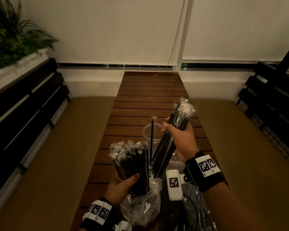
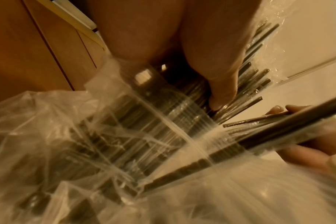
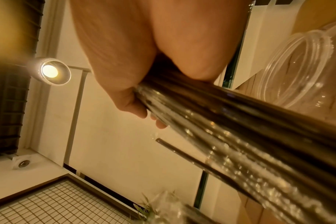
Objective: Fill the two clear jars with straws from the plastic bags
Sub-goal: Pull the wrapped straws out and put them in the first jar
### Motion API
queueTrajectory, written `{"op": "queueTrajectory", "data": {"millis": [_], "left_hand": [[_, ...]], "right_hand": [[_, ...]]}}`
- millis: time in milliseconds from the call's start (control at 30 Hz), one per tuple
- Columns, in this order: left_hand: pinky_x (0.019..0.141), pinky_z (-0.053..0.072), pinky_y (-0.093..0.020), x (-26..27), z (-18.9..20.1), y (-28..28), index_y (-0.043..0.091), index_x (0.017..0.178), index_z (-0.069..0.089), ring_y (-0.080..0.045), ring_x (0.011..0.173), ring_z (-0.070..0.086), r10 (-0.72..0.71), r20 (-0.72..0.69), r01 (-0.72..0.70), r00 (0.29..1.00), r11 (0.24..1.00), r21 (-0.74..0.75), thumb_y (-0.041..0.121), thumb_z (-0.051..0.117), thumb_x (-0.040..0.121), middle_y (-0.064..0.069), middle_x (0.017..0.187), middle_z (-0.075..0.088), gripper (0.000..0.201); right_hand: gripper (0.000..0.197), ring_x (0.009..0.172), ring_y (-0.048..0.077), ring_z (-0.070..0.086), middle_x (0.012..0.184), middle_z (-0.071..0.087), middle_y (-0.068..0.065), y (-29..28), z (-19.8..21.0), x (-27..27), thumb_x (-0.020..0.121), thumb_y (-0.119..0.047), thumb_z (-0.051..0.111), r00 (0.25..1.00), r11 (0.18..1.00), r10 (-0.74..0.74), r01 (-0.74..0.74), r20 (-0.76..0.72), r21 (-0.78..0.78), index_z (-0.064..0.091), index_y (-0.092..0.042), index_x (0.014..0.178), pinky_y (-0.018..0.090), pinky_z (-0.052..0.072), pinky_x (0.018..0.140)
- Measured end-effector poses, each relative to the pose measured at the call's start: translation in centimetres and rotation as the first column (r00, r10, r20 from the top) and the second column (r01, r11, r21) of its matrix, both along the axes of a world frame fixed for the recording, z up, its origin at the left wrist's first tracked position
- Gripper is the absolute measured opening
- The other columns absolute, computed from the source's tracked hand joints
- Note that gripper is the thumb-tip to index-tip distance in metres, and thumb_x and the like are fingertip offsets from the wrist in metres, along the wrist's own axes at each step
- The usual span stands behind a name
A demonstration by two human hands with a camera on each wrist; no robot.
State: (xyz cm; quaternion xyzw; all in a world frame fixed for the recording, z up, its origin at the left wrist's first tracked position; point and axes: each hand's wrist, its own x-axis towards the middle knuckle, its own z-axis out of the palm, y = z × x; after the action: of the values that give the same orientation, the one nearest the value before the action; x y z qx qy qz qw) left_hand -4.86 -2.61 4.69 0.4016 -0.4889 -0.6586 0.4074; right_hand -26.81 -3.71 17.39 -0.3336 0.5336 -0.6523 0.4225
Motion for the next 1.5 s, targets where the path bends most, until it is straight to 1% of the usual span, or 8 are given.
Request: {"op": "queueTrajectory", "data": {"millis": [233,367,500,633,867,1233,1333,1500], "left_hand": [[0.073,0.059,-0.023,-0.5,1.1,0.5,0.012,0.115,0.065,-0.018,0.099,0.072,-0.004,0.022,0.005,1.0,0.999,-0.039,0.002,0.069,0.083,-0.004,0.107,0.075,0.033],[0.073,0.059,-0.025,-0.6,1.3,0.4,0.012,0.113,0.066,-0.02,0.098,0.073,0.001,0.013,-0.001,1.0,0.998,-0.056,0.002,0.069,0.082,-0.004,0.106,0.076,0.033],[0.076,0.059,-0.027,-0.6,1.4,0.4,0.015,0.114,0.065,-0.019,0.099,0.072,0.005,0.017,-0.004,1.0,0.999,-0.049,0.009,0.072,0.077,-0.002,0.107,0.075,0.038],[0.078,0.059,-0.028,-0.4,1.2,0.3,0.013,0.116,0.064,-0.019,0.101,0.072,-0.015,0.032,0.017,0.999,0.998,-0.053,0.007,0.071,0.08,-0.004,0.109,0.075,0.037],[0.075,0.059,-0.026,-0.4,0.8,0.1,0.012,0.112,0.068,-0.018,0.099,0.072,0.01,0.062,-0.009,0.998,1.0,-0.007,0.009,0.072,0.08,-0.003,0.104,0.076,0.032],[0.08,0.06,-0.033,-0.4,0.8,0.0,0.014,0.111,0.068,-0.018,0.096,0.073,0.049,0.073,-0.052,0.996,0.998,0.03,0.008,0.073,0.081,-0.002,0.103,0.076,0.03],[0.081,0.06,-0.034,-0.6,0.9,0.0,0.017,0.105,0.07,-0.017,0.093,0.074,0.07,0.076,-0.071,0.995,0.997,0.02,0.004,0.072,0.081,-0.001,0.1,0.077,0.027],[0.082,0.06,-0.037,-0.5,0.8,-0.2,0.015,0.106,0.07,-0.02,0.095,0.074,0.066,0.079,-0.068,0.995,0.998,0.017,0.004,0.072,0.082,-0.004,0.101,0.077,0.027]], "right_hand": [[0.032,0.109,0.013,0.068,0.114,0.074,-0.004,0.2,-1.6,1.5,0.087,0.002,0.066,0.986,0.986,0.138,-0.129,-0.09,0.105,0.071,-0.023,0.107,0.035,0.054,0.094],[0.028,0.1,0.004,0.069,0.112,0.075,0.003,-0.1,-1.8,2.2,0.087,0.0,0.067,0.977,0.979,0.181,-0.169,-0.111,0.114,0.072,-0.025,0.098,0.026,0.053,0.09],[0.018,0.106,0.016,0.069,0.108,0.076,0.005,-0.4,-3.0,2.2,0.085,-0.008,0.073,0.985,0.978,0.135,-0.115,-0.105,0.177,0.072,-0.021,0.098,0.039,0.052,0.099],[0.013,0.095,0.017,0.068,0.095,0.072,0.0,-0.4,-2.3,1.5,0.084,-0.006,0.074,0.995,0.989,0.041,-0.027,-0.09,0.143,0.071,-0.017,0.089,0.034,0.052,0.086],[0.015,0.08,0.021,0.07,0.079,0.071,0.004,0.0,1.4,0.3,0.088,0.001,0.066,0.996,0.996,0.091,-0.091,-0.007,0.0,0.069,-0.013,0.092,0.04,0.057,0.086],[0.014,0.085,0.018,0.066,0.081,0.069,-0.003,-2.6,5.9,-1.6,0.091,-0.006,0.065,0.996,0.982,-0.043,0.056,0.074,-0.182,0.067,-0.02,0.088,0.043,0.054,0.091],[0.011,0.081,0.013,0.067,0.086,0.068,-0.001,-3.9,5.7,-1.9,0.087,-0.014,0.07,0.98,0.963,-0.124,0.156,0.153,-0.218,0.065,-0.019,0.096,0.034,0.056,0.08],[0.011,0.091,0.021,0.072,0.091,0.075,0.004,-5.2,4.2,-1.1,0.085,-0.015,0.075,0.959,0.929,-0.281,0.281,0.034,-0.241,0.07,-0.024,0.088,0.041,0.059,0.087]]}}
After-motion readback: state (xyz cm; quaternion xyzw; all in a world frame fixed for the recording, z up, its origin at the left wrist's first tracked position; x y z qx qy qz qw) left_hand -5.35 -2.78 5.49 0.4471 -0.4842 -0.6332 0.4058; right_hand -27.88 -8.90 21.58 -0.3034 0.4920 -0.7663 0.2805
